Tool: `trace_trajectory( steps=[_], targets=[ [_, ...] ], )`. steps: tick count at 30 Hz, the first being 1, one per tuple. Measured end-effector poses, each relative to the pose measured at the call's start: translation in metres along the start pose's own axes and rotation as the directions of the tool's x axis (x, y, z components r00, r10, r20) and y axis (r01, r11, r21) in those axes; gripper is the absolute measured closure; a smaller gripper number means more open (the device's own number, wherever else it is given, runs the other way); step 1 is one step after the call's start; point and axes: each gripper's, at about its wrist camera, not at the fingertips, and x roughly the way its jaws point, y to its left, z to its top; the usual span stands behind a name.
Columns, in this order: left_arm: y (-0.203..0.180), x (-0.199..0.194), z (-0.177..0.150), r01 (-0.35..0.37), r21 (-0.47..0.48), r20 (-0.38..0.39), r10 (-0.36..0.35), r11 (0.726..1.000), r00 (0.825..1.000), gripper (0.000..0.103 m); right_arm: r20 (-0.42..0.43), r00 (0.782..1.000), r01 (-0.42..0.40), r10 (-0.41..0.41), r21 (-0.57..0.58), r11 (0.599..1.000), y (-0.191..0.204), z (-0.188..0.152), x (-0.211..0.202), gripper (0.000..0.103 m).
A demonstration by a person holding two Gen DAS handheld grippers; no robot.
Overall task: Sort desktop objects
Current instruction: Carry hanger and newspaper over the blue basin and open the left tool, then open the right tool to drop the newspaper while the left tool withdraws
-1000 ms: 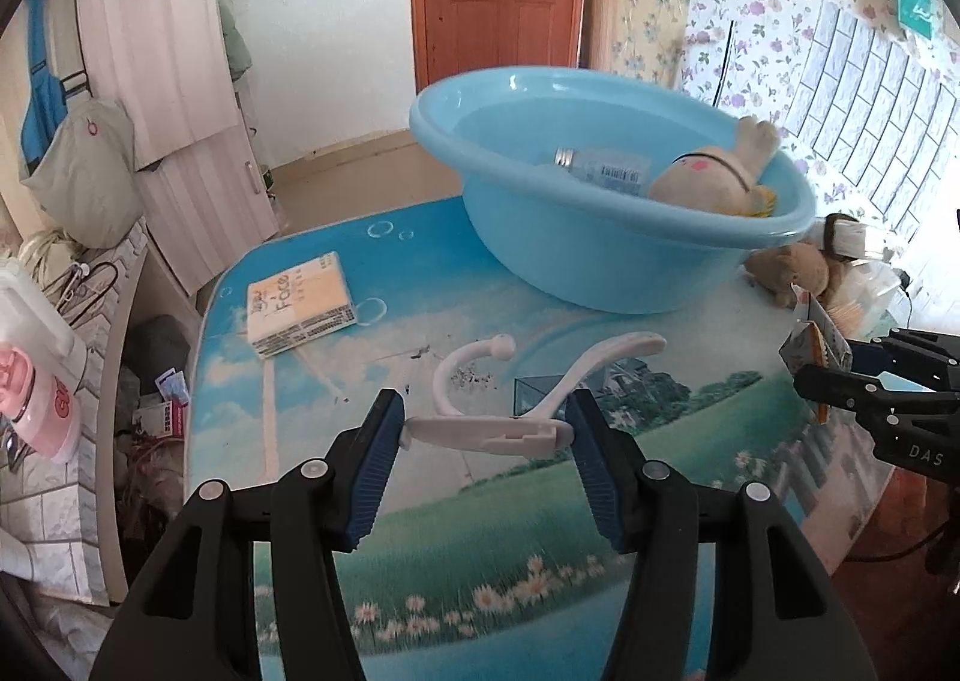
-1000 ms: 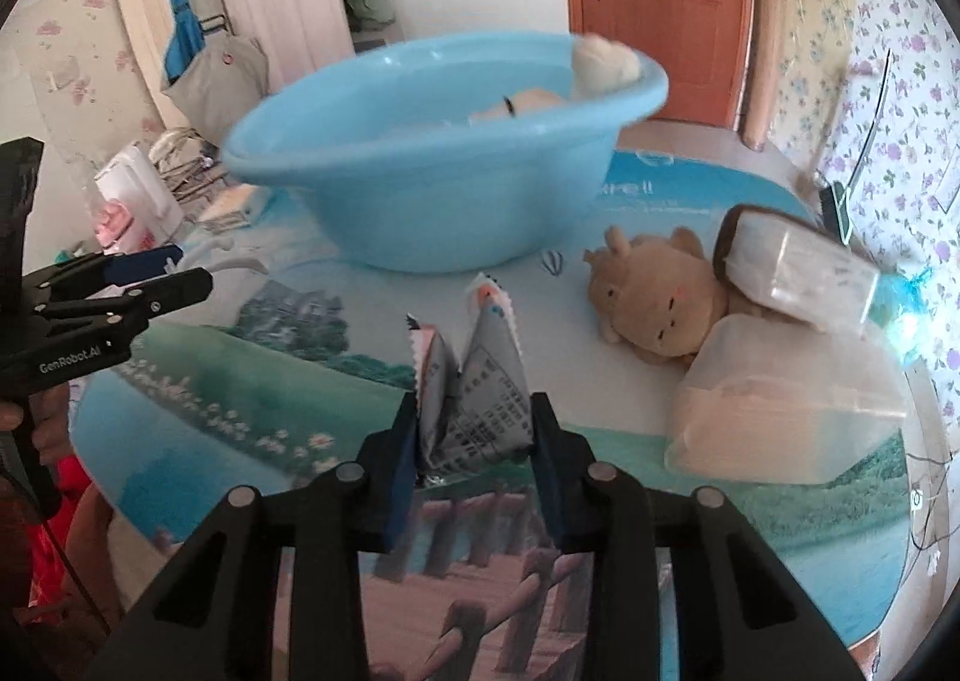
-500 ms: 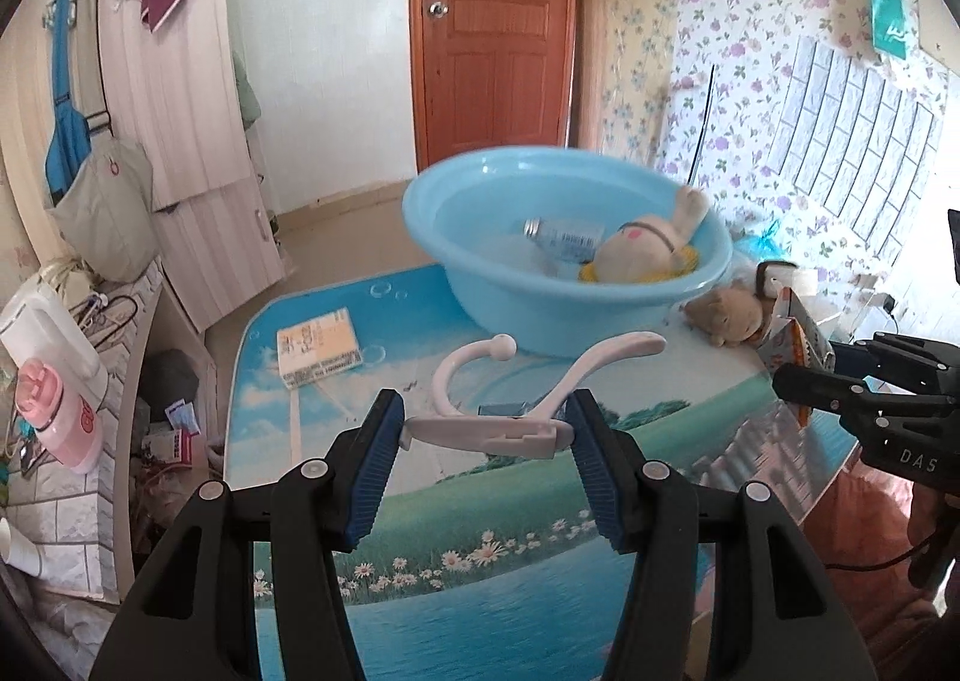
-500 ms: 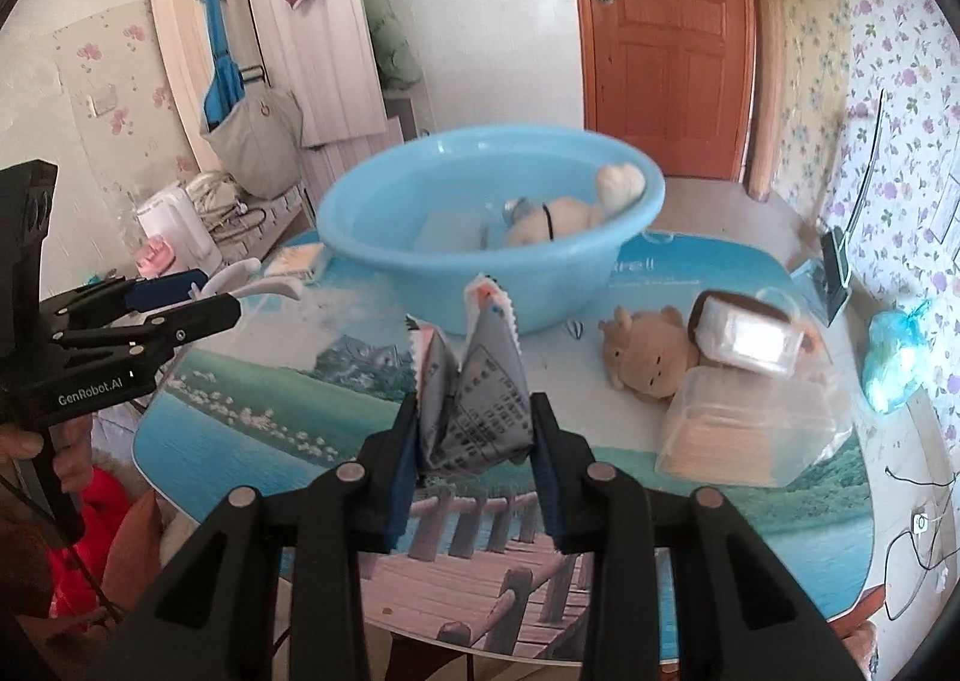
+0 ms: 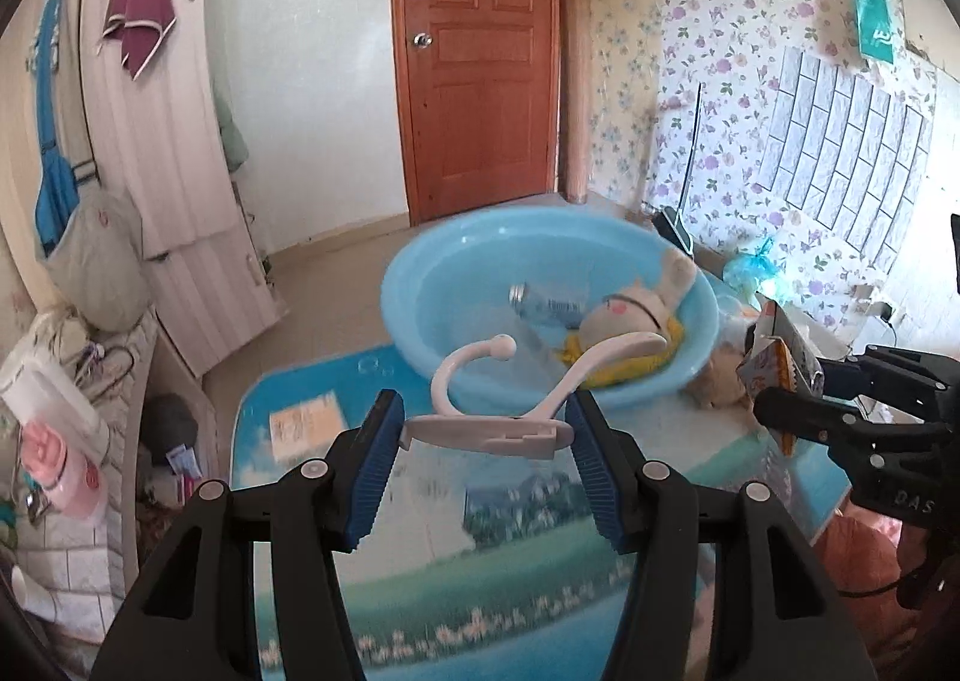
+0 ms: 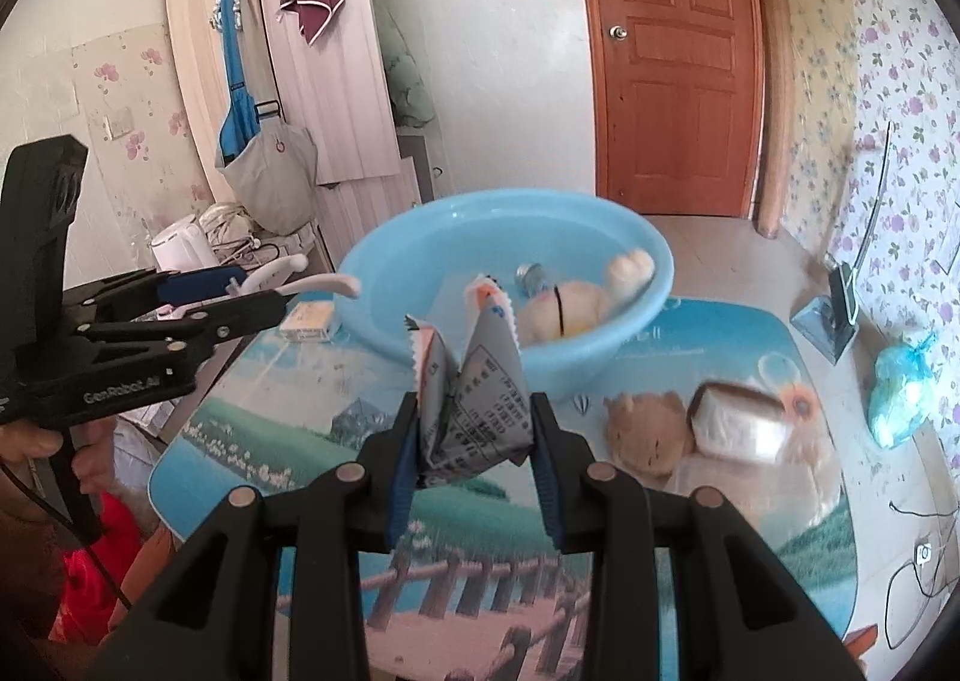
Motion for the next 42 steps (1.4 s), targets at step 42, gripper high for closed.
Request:
trace_trajectory(
  steps=[42],
  targets=[
    [0.035,0.067,0.005,-0.01,-0.073,-0.067,0.005,0.997,0.998,0.025,0.05,0.998,0.031,-0.031,-0.018,0.999,-0.015,0.035,0.054,0.055]
  ],
)
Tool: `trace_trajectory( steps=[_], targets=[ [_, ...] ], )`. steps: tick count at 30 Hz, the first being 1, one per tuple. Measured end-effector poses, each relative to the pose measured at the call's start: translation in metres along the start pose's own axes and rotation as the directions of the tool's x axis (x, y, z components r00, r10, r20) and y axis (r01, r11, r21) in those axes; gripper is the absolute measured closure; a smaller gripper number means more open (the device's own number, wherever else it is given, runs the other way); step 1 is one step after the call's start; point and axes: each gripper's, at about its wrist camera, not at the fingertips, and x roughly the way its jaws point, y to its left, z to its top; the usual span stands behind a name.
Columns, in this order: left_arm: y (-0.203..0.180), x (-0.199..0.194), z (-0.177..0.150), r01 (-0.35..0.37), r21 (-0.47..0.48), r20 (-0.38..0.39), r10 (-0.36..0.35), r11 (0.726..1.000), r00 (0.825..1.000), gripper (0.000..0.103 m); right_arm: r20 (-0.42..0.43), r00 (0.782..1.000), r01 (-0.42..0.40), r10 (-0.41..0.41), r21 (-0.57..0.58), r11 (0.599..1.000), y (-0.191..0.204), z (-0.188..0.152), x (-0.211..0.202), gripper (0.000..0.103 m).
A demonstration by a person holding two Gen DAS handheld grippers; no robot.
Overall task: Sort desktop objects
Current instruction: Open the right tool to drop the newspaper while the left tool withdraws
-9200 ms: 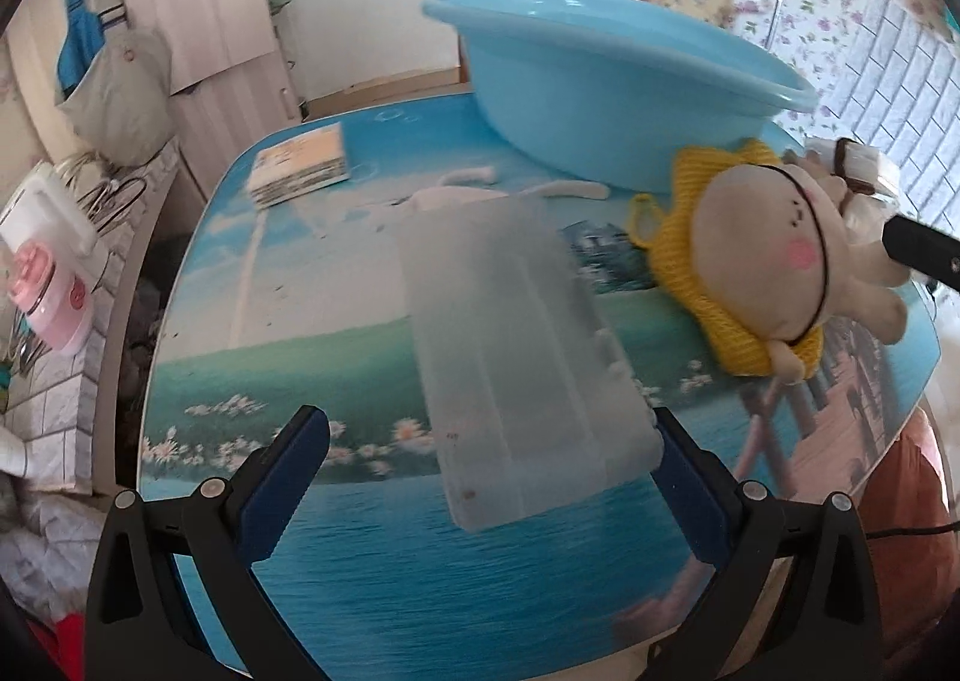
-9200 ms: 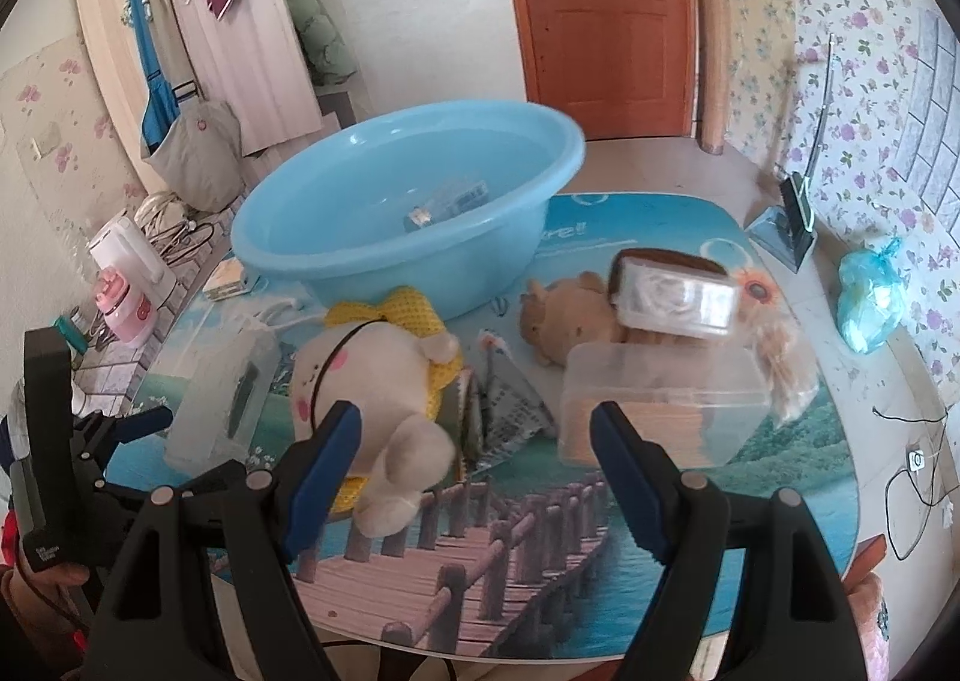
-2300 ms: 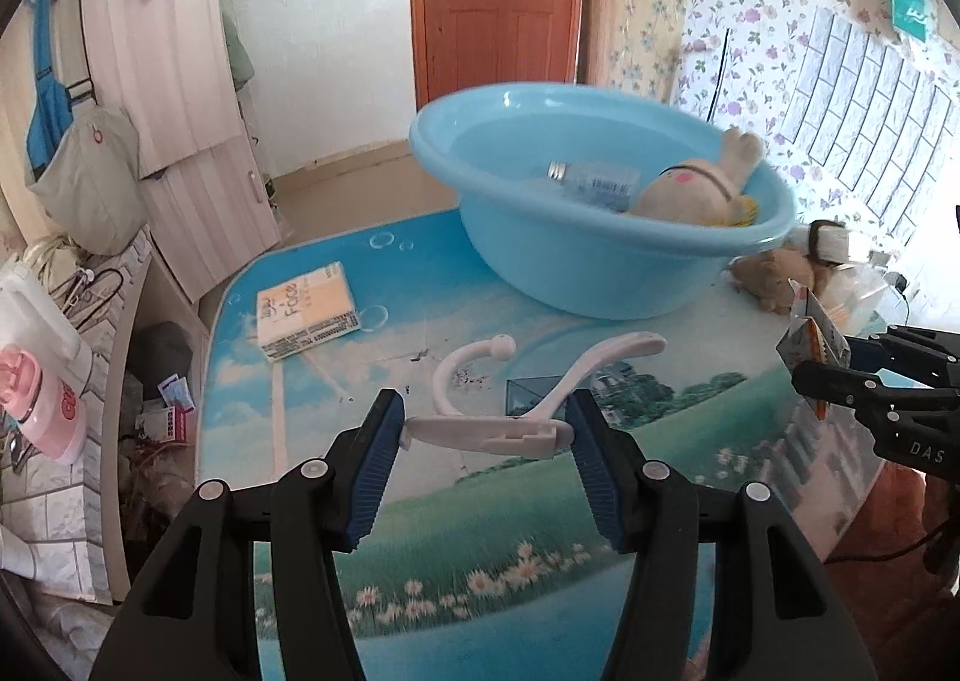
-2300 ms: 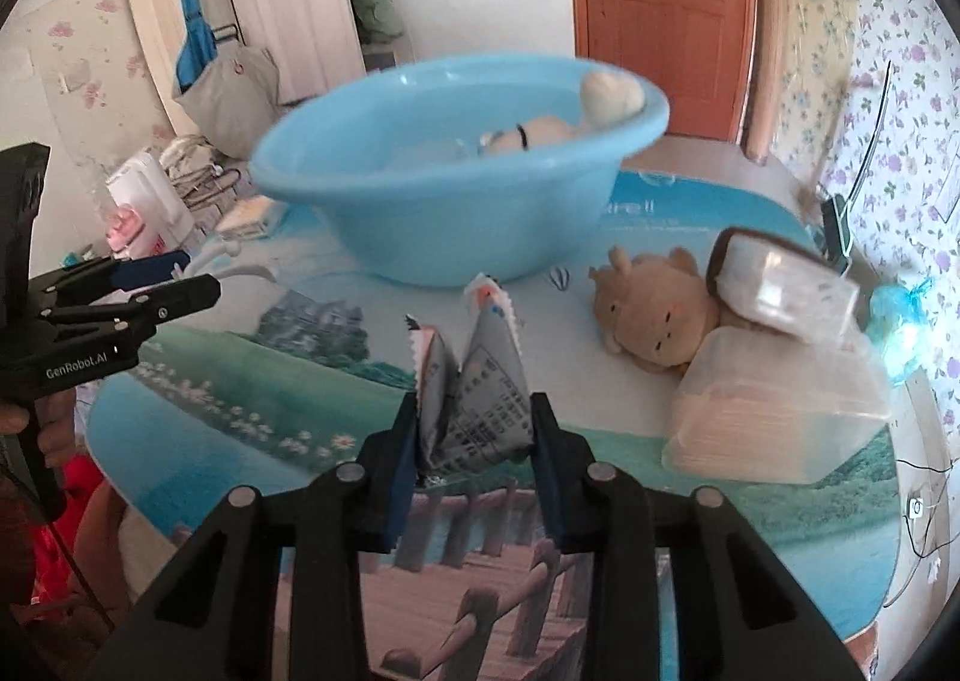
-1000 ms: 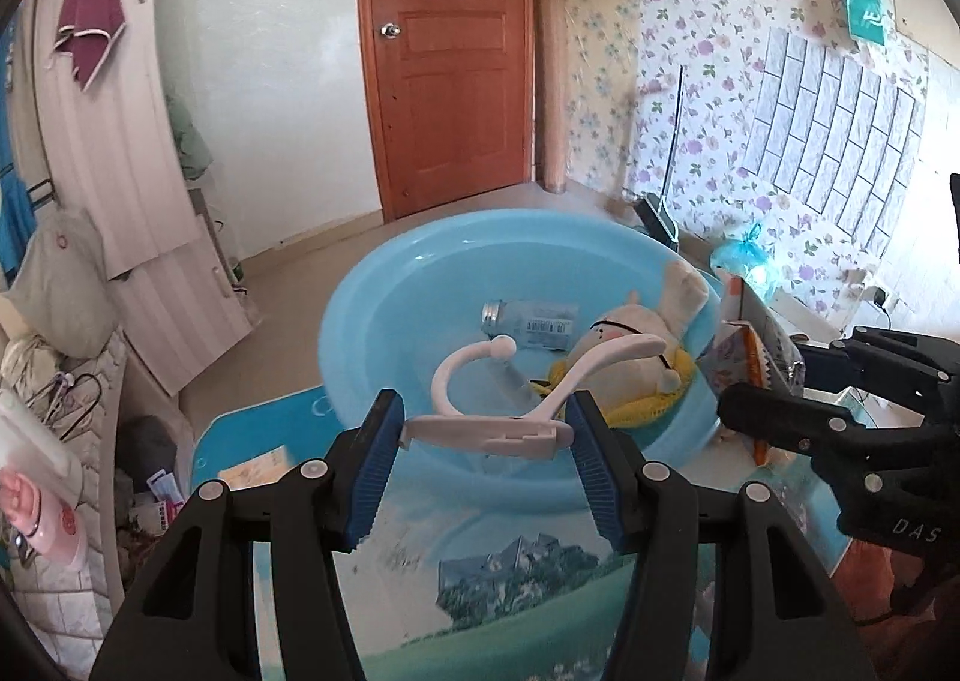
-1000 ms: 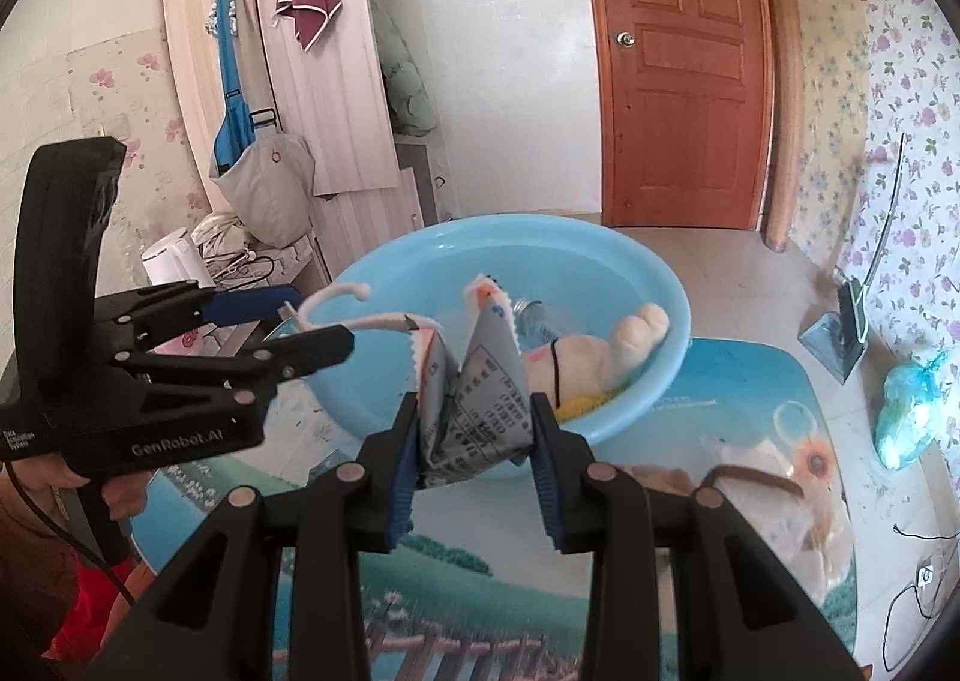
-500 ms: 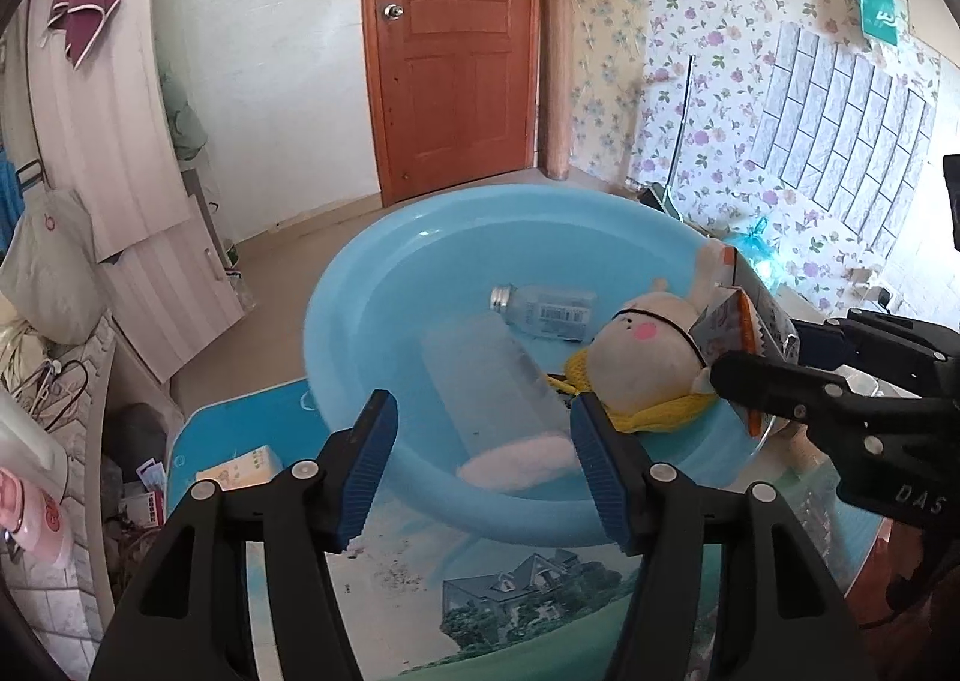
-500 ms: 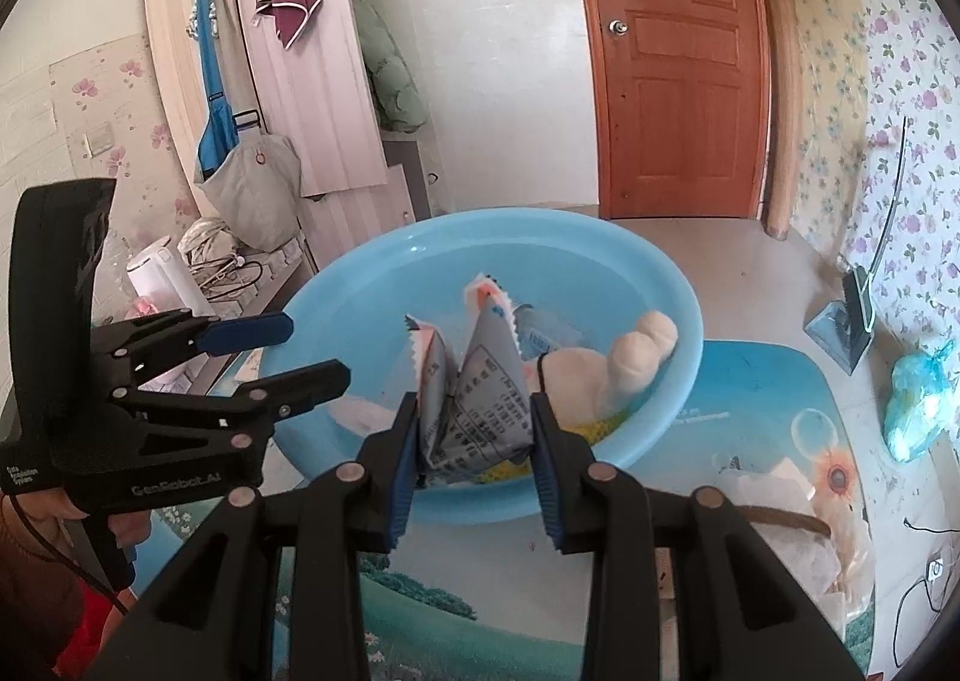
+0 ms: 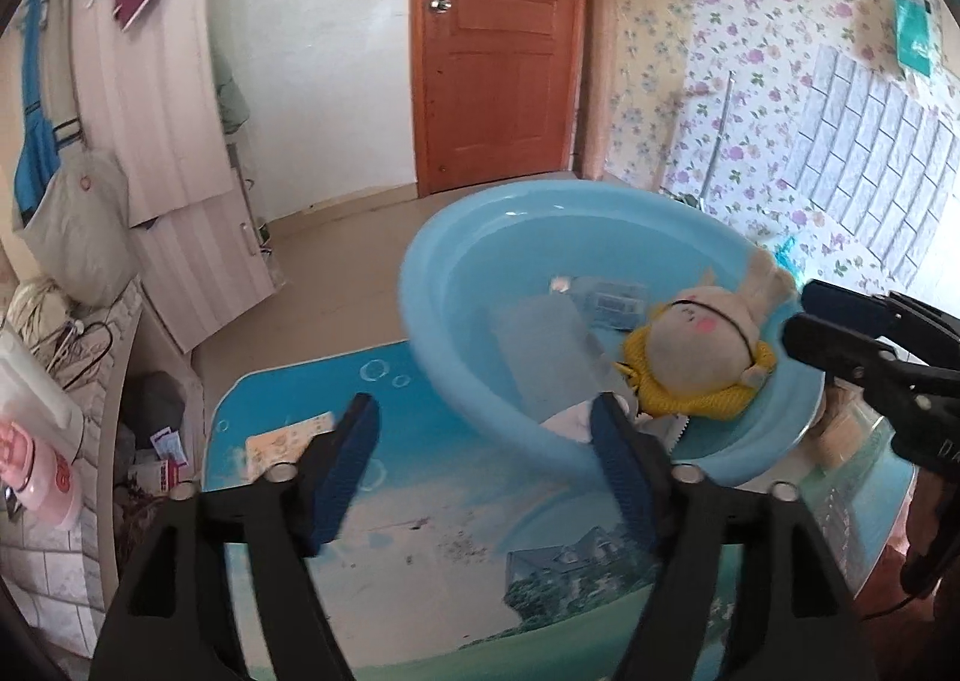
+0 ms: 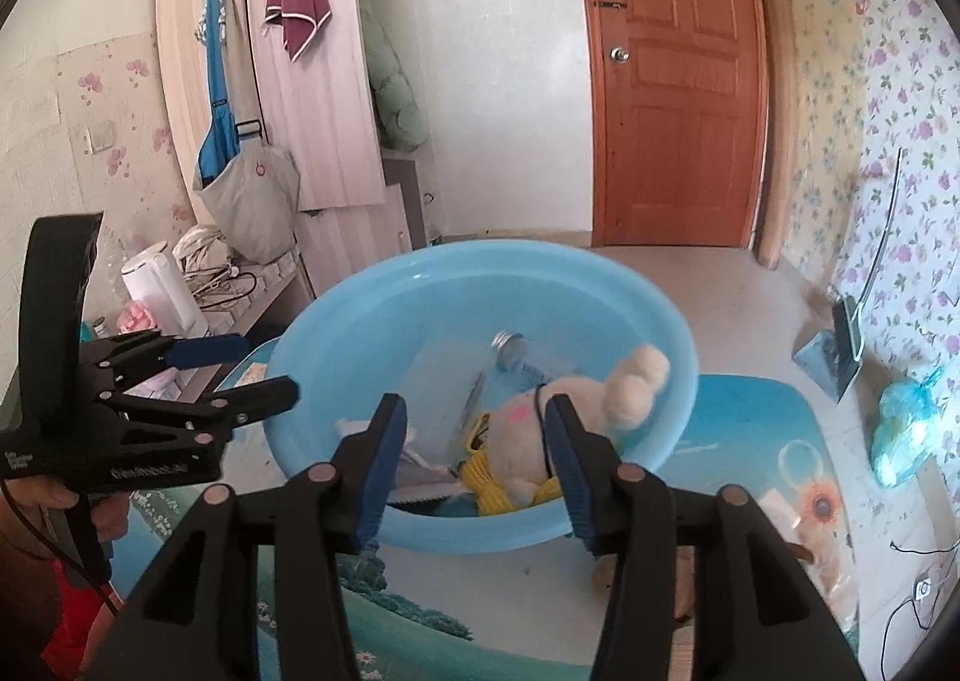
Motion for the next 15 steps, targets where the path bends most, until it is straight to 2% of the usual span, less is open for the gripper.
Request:
trace_trajectory(
  steps=[4,10,15],
  targets=[
    [0.02,-0.004,-0.006,-0.024,-0.061,0.007,0.025,0.998,1.0,0.016,-0.009,0.999,0.032,-0.032,0.017,0.999,-0.007,-0.005,-0.003,0.055],
    [0.049,0.007,-0.02,-0.106,-0.102,-0.055,0.101,0.989,0.993,0.016,-0.027,0.998,0.066,-0.064,0.055,0.996,-0.024,-0.014,-0.012,0.055],
    [0.066,0.021,-0.034,-0.151,-0.121,-0.112,0.137,0.981,0.984,0.013,-0.017,0.99,0.141,-0.14,0.079,0.987,-0.04,-0.021,-0.024,0.055]
  ],
)
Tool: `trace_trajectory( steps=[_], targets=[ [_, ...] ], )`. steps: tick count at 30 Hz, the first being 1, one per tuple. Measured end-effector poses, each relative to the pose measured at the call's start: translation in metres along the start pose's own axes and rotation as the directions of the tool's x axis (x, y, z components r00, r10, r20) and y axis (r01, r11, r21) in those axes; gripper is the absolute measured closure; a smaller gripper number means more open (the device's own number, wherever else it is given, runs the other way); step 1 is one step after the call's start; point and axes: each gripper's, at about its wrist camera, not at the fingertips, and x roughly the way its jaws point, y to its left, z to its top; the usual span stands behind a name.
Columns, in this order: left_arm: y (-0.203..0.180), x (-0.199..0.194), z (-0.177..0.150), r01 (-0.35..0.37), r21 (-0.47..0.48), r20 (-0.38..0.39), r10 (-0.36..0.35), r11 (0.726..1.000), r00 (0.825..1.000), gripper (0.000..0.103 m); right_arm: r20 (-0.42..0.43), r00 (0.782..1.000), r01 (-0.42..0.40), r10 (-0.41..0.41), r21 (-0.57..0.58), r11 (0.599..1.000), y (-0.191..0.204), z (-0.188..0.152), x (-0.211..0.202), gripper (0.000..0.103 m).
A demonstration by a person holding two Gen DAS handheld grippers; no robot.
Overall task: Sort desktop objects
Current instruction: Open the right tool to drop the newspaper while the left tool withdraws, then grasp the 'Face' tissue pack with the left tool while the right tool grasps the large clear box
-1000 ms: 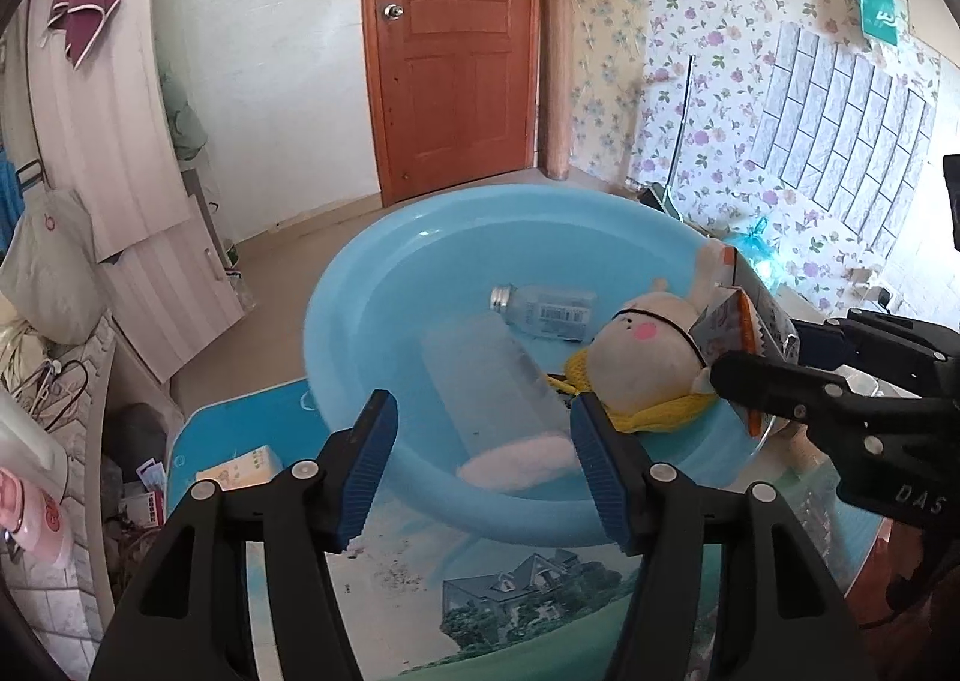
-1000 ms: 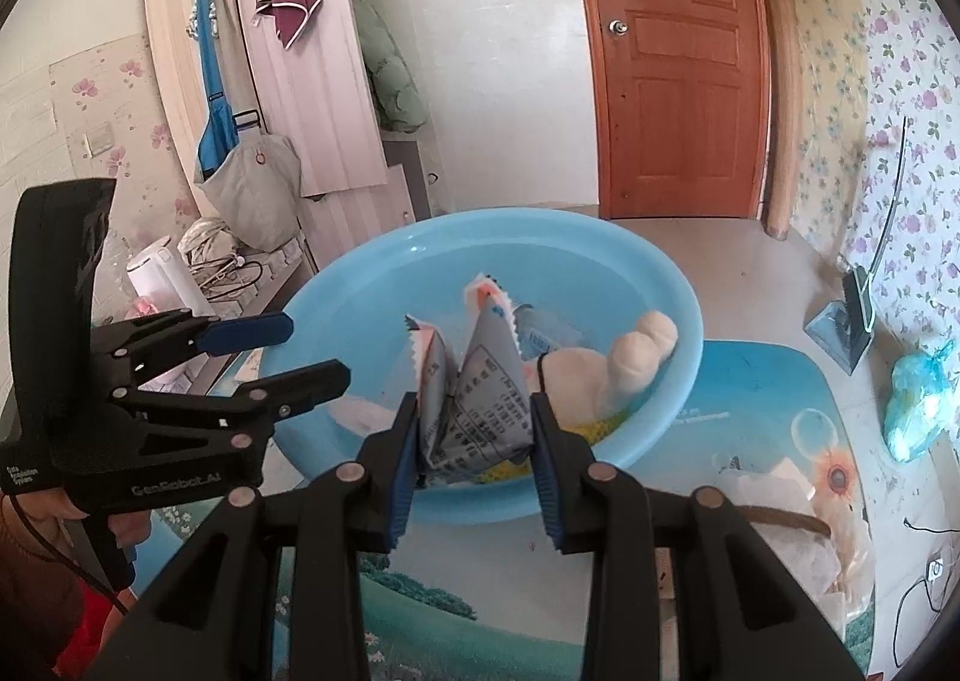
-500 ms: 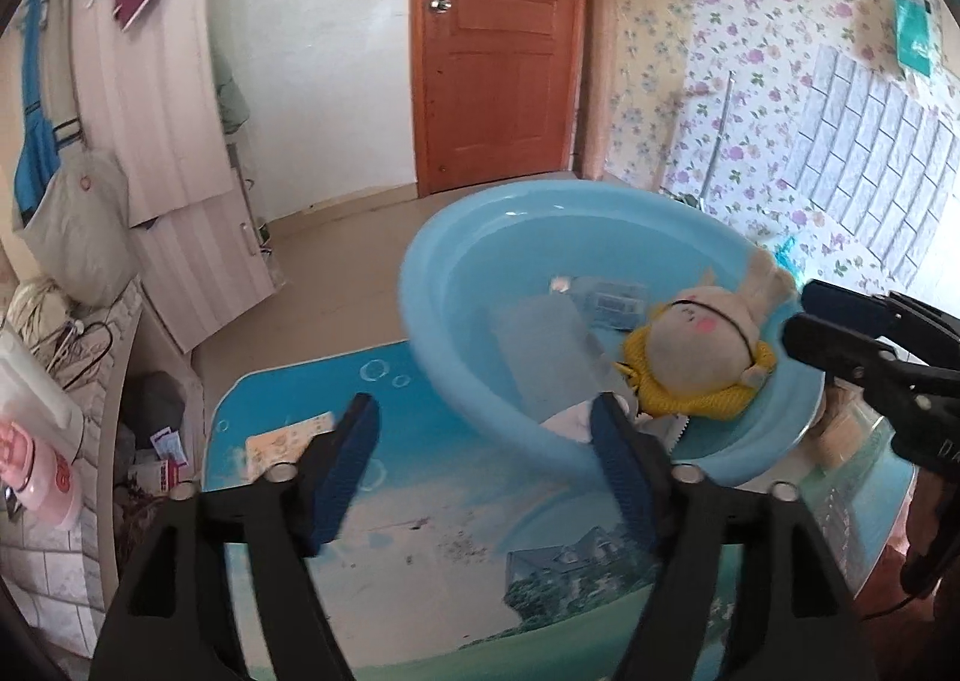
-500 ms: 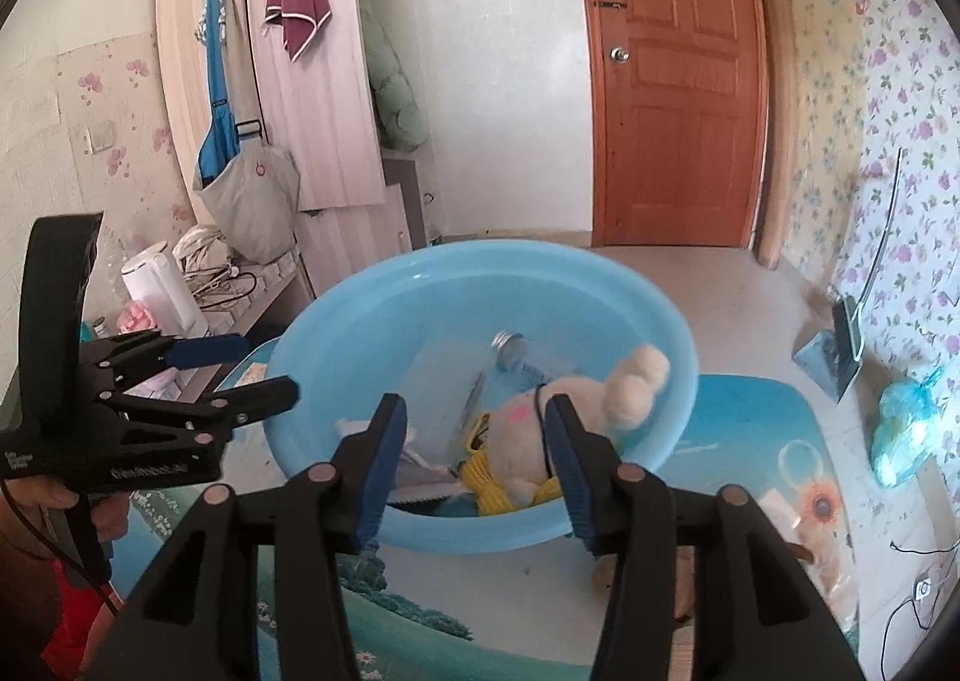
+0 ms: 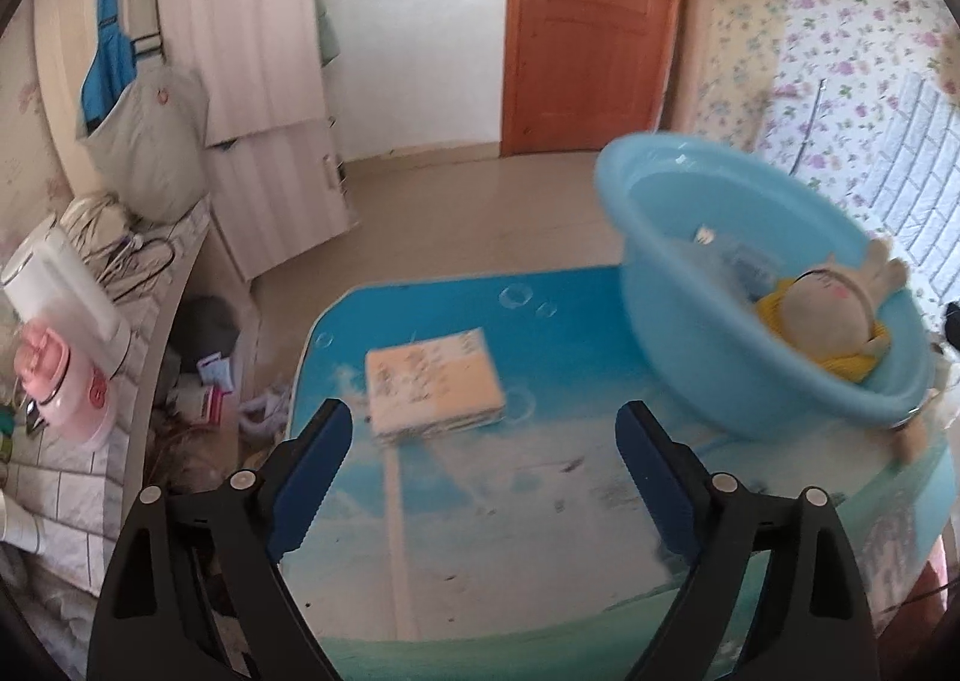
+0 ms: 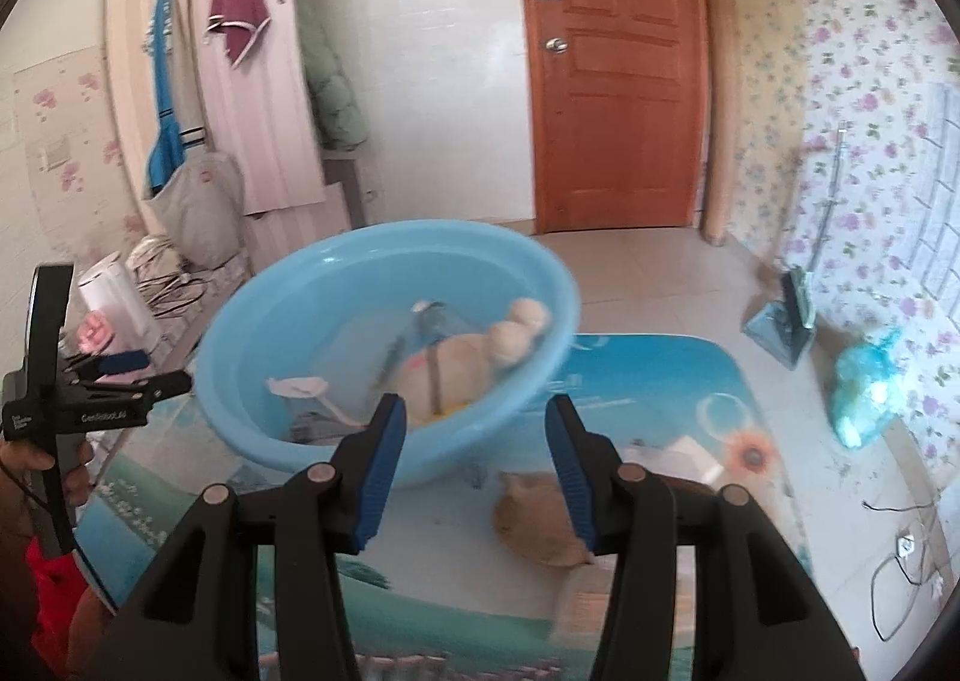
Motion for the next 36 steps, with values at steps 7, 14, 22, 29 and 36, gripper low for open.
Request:
trace_trajectory(
  steps=[7,14,22,29,36],
  targets=[
    [0.006,0.018,-0.004,-0.014,-0.011,-0.036,0.014,1.0,0.999,0.013,-0.031,0.996,0.083,-0.081,0.057,0.995,-0.032,-0.015,-0.009,0.055],
    [0.013,0.039,-0.001,-0.039,-0.015,-0.069,0.038,0.999,0.997,0.013,-0.071,0.985,0.162,-0.155,0.107,0.981,-0.055,-0.032,-0.013,0.008],
    [0.021,0.052,0.004,-0.065,-0.02,-0.082,0.063,0.998,0.995,0.013,-0.117,0.98,0.179,-0.164,0.138,0.974,-0.065,-0.041,-0.004,0.0],
    [0.019,0.067,0.007,-0.066,-0.006,-0.102,0.065,0.998,0.993,0.013,-0.142,0.98,0.16,-0.139,0.152,0.975,-0.067,-0.052,0.0,0.0],
    [0.014,0.066,0.008,-0.041,-0.006,-0.088,0.04,0.999,0.995,0.037,-0.154,0.978,0.155,-0.139,0.099,0.983,-0.054,-0.055,0.007,0.0]
  ],
)
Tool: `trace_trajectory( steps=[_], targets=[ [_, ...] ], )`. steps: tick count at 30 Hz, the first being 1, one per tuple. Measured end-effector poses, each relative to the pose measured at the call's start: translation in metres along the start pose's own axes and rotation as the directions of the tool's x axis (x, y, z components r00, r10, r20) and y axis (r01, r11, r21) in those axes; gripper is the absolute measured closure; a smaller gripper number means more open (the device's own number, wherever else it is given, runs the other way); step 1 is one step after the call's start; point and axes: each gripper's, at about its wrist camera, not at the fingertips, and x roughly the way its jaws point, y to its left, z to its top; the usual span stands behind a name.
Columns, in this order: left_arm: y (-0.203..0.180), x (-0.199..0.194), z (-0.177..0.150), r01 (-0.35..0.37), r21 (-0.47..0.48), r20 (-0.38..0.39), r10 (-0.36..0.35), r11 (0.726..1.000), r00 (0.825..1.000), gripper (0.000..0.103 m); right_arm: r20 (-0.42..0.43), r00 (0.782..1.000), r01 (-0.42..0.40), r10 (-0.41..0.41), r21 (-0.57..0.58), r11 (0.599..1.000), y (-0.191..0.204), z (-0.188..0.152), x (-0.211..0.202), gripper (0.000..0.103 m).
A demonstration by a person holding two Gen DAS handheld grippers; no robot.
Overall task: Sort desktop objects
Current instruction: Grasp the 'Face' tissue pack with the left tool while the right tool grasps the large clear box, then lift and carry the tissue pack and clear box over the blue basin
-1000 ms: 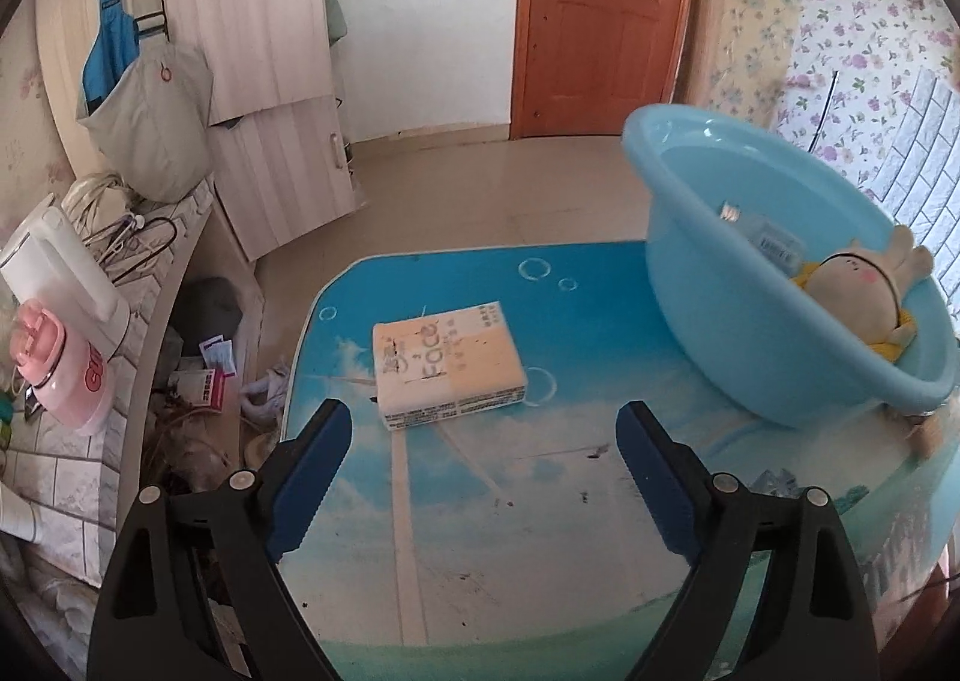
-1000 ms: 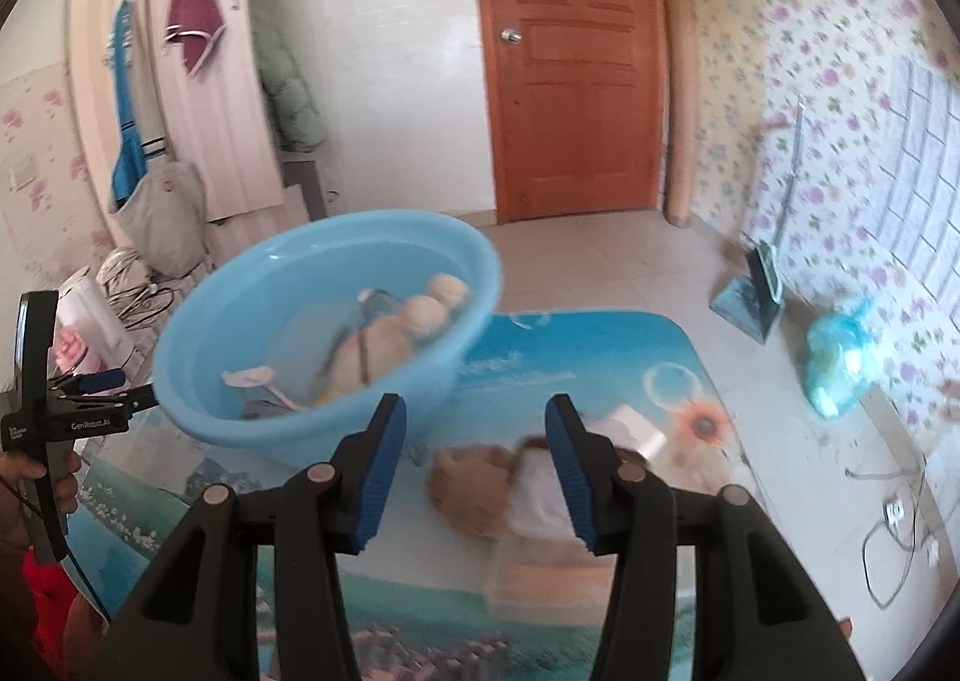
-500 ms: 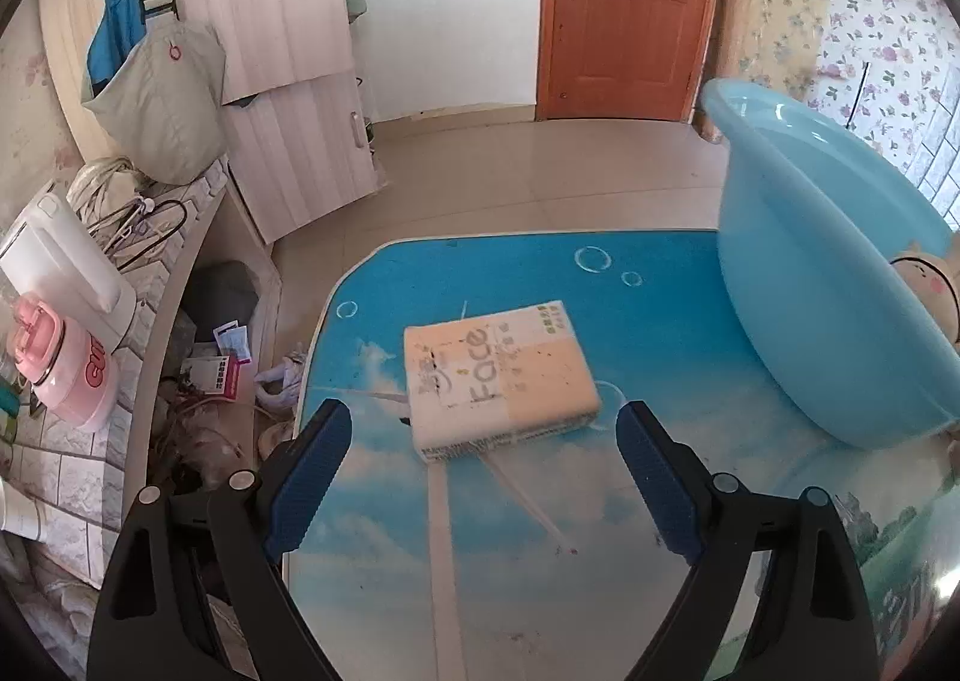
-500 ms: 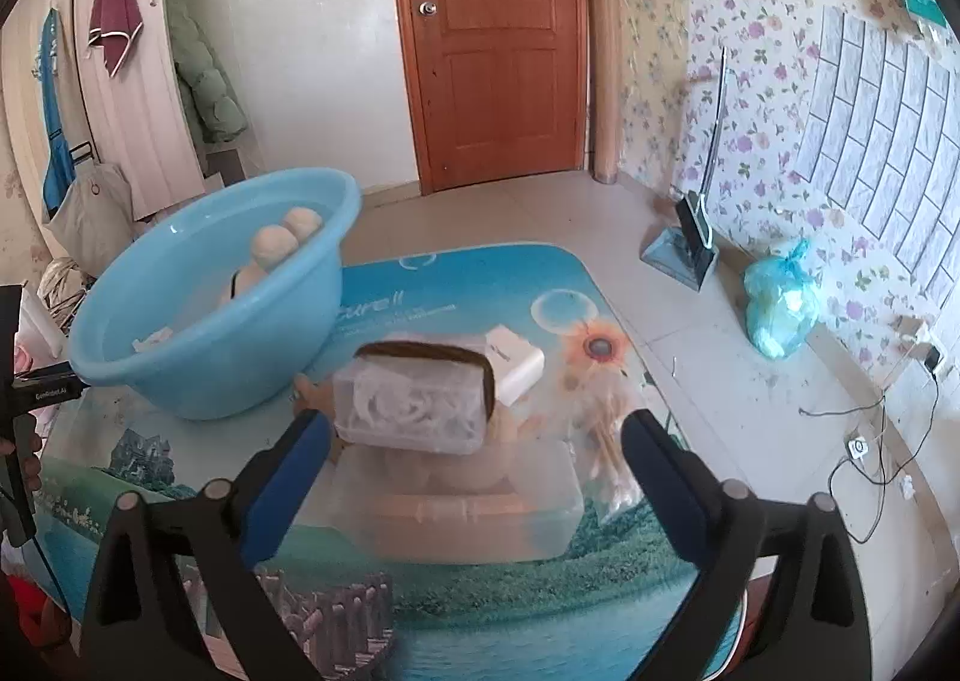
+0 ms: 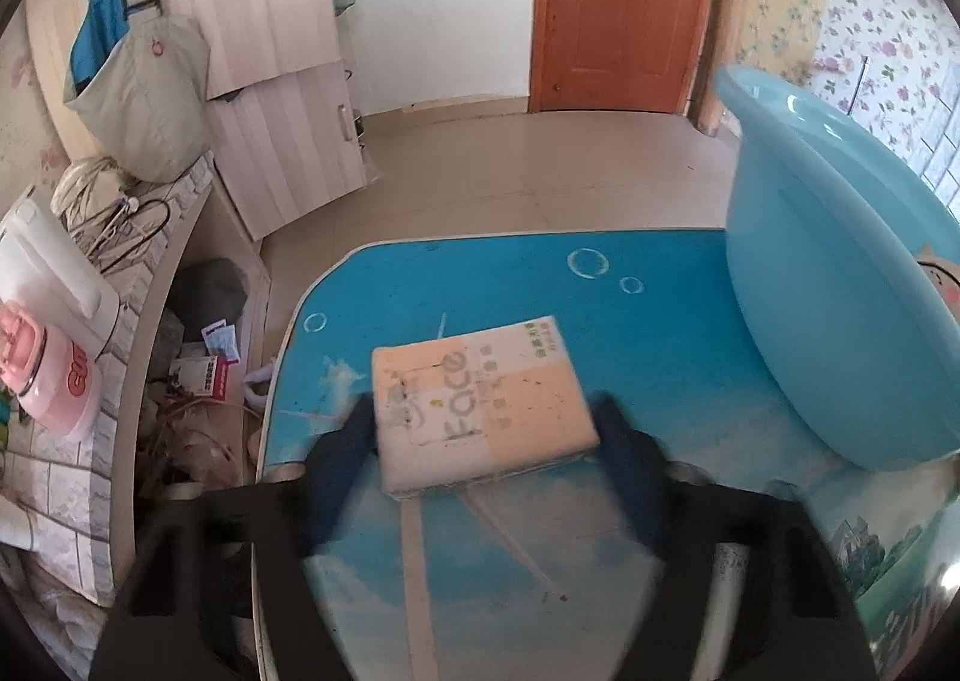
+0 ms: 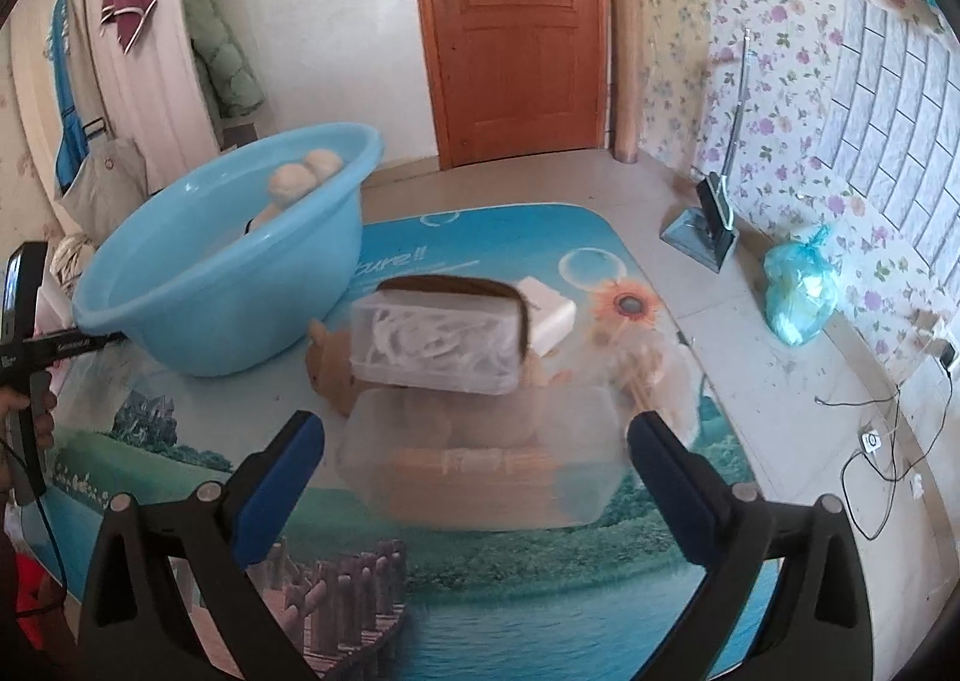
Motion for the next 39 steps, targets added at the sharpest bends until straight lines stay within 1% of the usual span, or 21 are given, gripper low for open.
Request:
trace_trajectory(
  steps=[3,5,7,8,10,15,20,23,25,27,29,32,34,37,39],
  targets=[
    [-0.005,-0.003,-0.002,-0.002,0.024,0.003,0.001,1.0,1.0,0.038,-0.014,1.0,0.013,-0.013,-0.006,1.0,0.0,-0.003,0.004,0.0],
    [-0.008,-0.006,-0.004,0.005,0.032,0.002,-0.005,0.999,1.0,0.038,-0.015,1.0,-0.003,0.003,0.011,1.0,-0.004,-0.004,0.003,0.0],
    [-0.008,-0.011,-0.008,0.015,0.032,0.001,-0.015,0.999,1.0,0.038,-0.012,1.0,0.0,0.0,0.026,1.0,-0.008,-0.005,0.0,0.004],
    [-0.009,-0.015,-0.01,0.02,0.032,0.003,-0.02,0.999,1.0,0.038,-0.011,1.0,0.002,-0.002,0.025,1.0,-0.008,-0.006,-0.001,0.009],
    [-0.01,-0.023,-0.014,0.026,0.032,0.008,-0.026,0.999,1.0,0.038,-0.017,1.0,0.011,-0.011,0.015,1.0,-0.008,-0.007,-0.004,0.009],
    [-0.016,-0.046,-0.028,0.056,0.033,0.016,-0.057,0.998,0.998,0.038,-0.018,1.0,-0.017,0.018,0.016,1.0,-0.006,-0.013,-0.014,0.009],
    [-0.026,-0.071,-0.045,0.084,0.047,0.021,-0.085,0.995,0.996,0.038,-0.001,0.999,-0.036,0.036,-0.02,0.999,0.003,-0.02,-0.029,0.009],
    [-0.033,-0.083,-0.054,0.111,0.051,0.024,-0.112,0.993,0.993,0.038,-0.026,0.999,-0.048,0.047,-0.038,0.998,0.009,-0.027,-0.029,0.009],
    [-0.041,-0.091,-0.063,0.121,0.065,0.023,-0.123,0.991,0.992,0.038,-0.026,0.998,-0.052,0.051,-0.055,0.997,0.012,-0.032,-0.032,0.009],
    [-0.051,-0.098,-0.071,0.115,0.091,0.022,-0.118,0.989,0.993,0.038,-0.02,0.999,-0.051,0.05,-0.071,0.996,0.013,-0.036,-0.035,0.009],
    [-0.058,-0.103,-0.079,0.113,0.108,0.016,-0.116,0.988,0.993,0.038,-0.02,0.998,-0.061,0.06,-0.084,0.995,0.015,-0.038,-0.037,0.009],
    [-0.066,-0.108,-0.088,0.145,0.105,-0.006,-0.145,0.984,0.989,0.038,-0.024,0.997,-0.077,0.075,-0.097,0.992,0.019,-0.04,-0.04,0.008],
    [-0.074,-0.111,-0.093,0.144,0.129,-0.009,-0.144,0.981,0.99,0.038,-0.023,0.996,-0.086,0.084,-0.096,0.992,0.02,-0.043,-0.041,0.008],
    [-0.086,-0.112,-0.099,0.15,0.151,-0.019,-0.149,0.977,0.989,0.037,-0.04,0.997,-0.075,0.07,-0.121,0.99,0.022,-0.047,-0.037,0.008],
    [-0.091,-0.11,-0.104,0.157,0.155,-0.028,-0.154,0.975,0.988,0.037,-0.048,0.996,-0.076,0.07,-0.131,0.988,0.023,-0.049,-0.034,0.004]
  ],
)
